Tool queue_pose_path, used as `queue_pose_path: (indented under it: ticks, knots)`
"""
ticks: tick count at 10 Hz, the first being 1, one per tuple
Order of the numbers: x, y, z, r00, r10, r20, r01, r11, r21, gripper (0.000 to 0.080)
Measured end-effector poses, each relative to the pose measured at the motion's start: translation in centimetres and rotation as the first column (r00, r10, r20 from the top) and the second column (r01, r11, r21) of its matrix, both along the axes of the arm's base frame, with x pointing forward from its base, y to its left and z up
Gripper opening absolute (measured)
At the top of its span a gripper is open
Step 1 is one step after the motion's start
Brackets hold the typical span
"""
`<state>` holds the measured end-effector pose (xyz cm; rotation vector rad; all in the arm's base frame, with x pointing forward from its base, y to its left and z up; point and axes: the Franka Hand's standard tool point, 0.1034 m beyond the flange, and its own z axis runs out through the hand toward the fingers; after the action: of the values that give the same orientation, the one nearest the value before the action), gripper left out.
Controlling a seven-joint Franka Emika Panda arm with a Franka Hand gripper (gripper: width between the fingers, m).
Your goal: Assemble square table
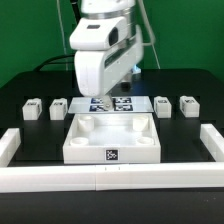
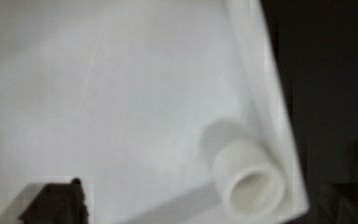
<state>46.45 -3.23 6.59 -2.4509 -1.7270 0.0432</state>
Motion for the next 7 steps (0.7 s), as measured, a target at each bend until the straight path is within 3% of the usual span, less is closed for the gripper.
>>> queue_pose_path:
  ticks: [2, 5, 7]
  knots:
    - [-1.9, -1.5, -1.3, 0.995, 0.098, 0.025, -0.098, 0.995, 0.003, 0.0649]
    - [-2.0, 0.1, -2.8, 0.974, 0.158, 0.164, -0.152, 0.987, -0.049, 0.0649]
    - [-2.1, 0.2, -4.2, 0.967, 0.188, 0.169, -0.181, 0.982, -0.055, 0.0649]
